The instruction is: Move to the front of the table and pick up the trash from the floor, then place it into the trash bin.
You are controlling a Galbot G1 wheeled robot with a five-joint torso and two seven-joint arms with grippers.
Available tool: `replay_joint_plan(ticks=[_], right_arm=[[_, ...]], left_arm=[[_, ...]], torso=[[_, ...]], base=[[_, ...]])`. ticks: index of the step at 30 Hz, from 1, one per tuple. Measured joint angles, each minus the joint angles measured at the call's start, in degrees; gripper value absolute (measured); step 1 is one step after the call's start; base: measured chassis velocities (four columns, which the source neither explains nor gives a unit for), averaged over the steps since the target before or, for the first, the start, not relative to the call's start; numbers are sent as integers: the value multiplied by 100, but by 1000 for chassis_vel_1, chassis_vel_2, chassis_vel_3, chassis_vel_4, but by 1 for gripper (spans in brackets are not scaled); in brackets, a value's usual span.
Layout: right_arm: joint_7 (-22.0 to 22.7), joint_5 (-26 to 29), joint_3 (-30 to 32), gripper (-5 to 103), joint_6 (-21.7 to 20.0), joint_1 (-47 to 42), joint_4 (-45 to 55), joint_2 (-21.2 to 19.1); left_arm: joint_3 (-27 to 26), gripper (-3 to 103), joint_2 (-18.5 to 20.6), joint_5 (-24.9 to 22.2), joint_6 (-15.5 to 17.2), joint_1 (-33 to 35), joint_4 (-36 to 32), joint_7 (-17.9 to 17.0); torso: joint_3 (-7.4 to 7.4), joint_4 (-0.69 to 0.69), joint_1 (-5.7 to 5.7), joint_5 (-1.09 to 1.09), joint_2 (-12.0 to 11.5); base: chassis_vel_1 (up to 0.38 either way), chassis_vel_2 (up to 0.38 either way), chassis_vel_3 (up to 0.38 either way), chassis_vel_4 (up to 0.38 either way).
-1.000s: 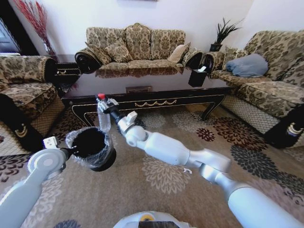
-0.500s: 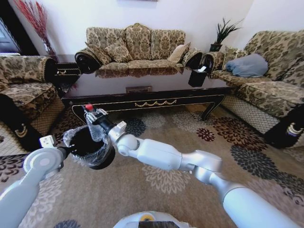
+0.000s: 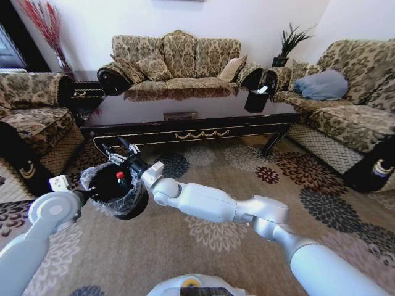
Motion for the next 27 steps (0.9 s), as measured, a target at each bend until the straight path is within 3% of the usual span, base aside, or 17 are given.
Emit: replay_joint_plan(ticks=[6, 11, 14, 17, 20, 22, 23, 24, 26, 27], right_arm=[[-3, 31, 278, 99, -68, -39, -33, -279], [64, 51, 566, 100, -311, -173, 3, -639], [404, 101, 919, 100, -614, -363, -38, -823], [1138, 295, 1453, 100, -1252, -637, -132, -1121], [1504, 444, 1701, 100, -1593, -786, -174, -1315], [2356, 859, 2032, 100, -2359, -1097, -77, -1693], [2356, 859, 2032, 100, -2359, -1097, -77, -1693], [2682, 1058, 2109, 100, -2614, -1176, -15, -1778], [3835, 1957, 2496, 100, -3387, -1576, 234, -1931], [3835, 1957, 2496, 100, -3387, -1576, 234, -1931]], left_arm=[[-29, 2, -17, 6, -1, 50, -5, 0], [-91, 2, -23, 7, -3, 106, -52, 0], [-146, 2, -19, -3, -6, 133, -99, 0], [-210, 2, 13, -7, -10, 217, -147, -12], [-221, 2, 32, -10, -10, 240, -172, -20], [-221, 2, 65, -12, -13, 240, -193, -33], [-221, 2, 65, -12, -13, 240, -193, -33], [-220, 2, 70, -11, -15, 240, -197, -34], [-200, 2, 86, -13, -17, 232, -207, -39], [-200, 2, 86, -13, -17, 232, -207, -39]], torso=[[0, 1, 0, 0, 0], [0, 1, 0, 0, 0], [0, 0, 0, 2, 0], [0, 0, 0, 2, 0], [1, 3, 0, 2, 0], [1, 2, 0, 2, 0], [1, 2, 0, 2, 0], [1, 1, 0, 2, 0], [1, -5, 0, 1, 0], [1, -5, 0, 1, 0]], base=[[0, 0, 0, 0], [0, 0, 0, 0], [0, 0, 0, 0], [0, 0, 0, 0], [0, 0, 0, 0], [0, 0, 0, 0], [0, 0, 0, 0], [0, 0, 0, 0], [0, 0, 0, 0], [0, 0, 0, 0]])
